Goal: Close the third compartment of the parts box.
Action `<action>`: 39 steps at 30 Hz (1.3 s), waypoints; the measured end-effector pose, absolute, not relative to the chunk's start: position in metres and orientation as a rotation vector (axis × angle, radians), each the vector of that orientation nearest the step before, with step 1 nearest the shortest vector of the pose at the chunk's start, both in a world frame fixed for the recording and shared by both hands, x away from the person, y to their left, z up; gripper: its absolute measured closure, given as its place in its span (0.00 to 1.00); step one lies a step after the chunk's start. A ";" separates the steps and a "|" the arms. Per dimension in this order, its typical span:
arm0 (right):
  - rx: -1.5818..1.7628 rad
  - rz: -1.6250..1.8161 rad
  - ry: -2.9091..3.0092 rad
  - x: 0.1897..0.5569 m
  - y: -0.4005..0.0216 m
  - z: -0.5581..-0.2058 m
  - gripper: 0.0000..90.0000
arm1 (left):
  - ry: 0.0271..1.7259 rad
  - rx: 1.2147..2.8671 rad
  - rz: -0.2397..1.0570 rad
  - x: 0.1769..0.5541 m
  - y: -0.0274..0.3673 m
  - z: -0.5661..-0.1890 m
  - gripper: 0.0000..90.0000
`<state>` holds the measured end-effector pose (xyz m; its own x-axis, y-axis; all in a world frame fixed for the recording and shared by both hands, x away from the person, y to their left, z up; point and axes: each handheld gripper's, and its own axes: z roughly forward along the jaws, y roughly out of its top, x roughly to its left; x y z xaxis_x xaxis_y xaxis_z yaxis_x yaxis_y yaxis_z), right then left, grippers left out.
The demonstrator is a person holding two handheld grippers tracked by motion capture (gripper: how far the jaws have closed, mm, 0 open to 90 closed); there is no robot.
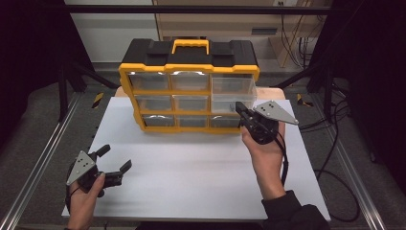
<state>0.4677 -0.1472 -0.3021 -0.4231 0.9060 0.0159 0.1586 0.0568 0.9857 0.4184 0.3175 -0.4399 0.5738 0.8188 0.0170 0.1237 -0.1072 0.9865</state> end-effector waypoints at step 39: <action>0.985 1.371 1.739 0.491 -0.136 -0.300 1.00 | 0.821 1.586 0.709 0.419 0.319 -0.440 0.01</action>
<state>0.4906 -0.1364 -0.2997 -0.4635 0.8834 -0.0689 0.1395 0.1495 0.9789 0.4189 0.3190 -0.4396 0.5718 0.8204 0.0080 0.1271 -0.0982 0.9870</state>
